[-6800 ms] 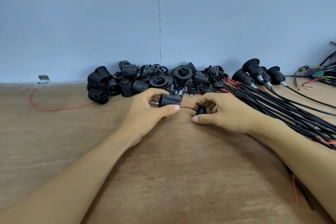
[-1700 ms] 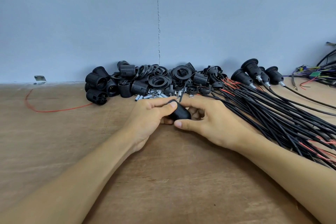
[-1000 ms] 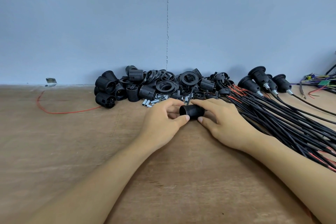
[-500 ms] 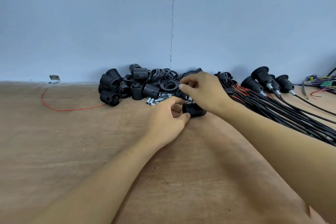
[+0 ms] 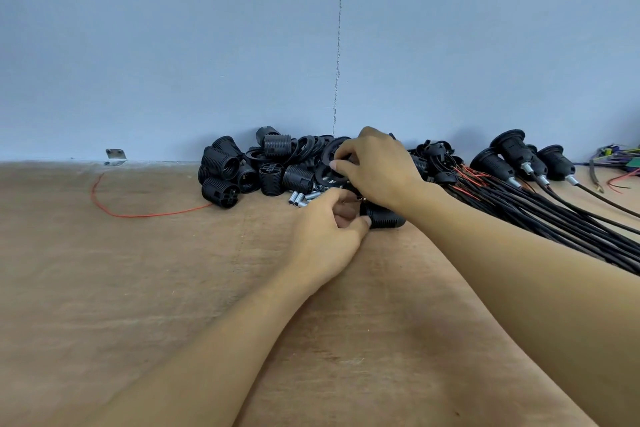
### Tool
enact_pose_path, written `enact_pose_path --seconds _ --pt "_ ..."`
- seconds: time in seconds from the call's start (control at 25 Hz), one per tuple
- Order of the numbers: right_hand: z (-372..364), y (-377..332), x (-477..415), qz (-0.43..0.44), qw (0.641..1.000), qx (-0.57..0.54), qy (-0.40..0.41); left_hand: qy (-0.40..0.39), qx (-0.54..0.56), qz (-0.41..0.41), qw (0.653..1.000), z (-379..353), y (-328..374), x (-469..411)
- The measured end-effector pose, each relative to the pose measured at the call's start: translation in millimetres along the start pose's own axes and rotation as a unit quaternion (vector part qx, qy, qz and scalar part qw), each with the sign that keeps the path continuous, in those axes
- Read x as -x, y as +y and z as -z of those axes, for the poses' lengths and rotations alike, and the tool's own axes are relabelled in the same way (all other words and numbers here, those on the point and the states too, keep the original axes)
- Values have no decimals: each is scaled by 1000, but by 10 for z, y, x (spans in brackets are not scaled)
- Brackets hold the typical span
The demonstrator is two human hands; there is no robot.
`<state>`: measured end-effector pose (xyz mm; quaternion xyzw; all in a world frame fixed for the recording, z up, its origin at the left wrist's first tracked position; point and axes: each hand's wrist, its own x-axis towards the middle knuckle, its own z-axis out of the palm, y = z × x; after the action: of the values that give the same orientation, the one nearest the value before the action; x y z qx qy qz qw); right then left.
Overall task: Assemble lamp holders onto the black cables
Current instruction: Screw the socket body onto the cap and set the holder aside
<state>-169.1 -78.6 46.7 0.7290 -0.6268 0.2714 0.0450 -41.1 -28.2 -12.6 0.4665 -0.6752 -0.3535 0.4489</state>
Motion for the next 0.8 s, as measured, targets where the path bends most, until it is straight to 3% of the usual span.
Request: enact_pose_path --seconds 0.12,0.24,0.48,0.56,0.68,0.8 --pt "120 16 103 3 996 -91 19 97 82 7 992 45 47 -11" --pt "261 30 325 42 985 -165 18 182 75 -12 980 112 80 6" --pt "363 189 698 38 968 -245 -41 118 -120 -177 970 83 51 73" --pt "400 315 756 10 965 -259 -52 123 -121 -174 970 95 52 76" --pt "351 488 877 -23 981 -172 -87 131 -90 -128 979 102 74 89" --pt "252 559 994 -10 991 -123 -57 113 -97 -102 984 61 75 113"
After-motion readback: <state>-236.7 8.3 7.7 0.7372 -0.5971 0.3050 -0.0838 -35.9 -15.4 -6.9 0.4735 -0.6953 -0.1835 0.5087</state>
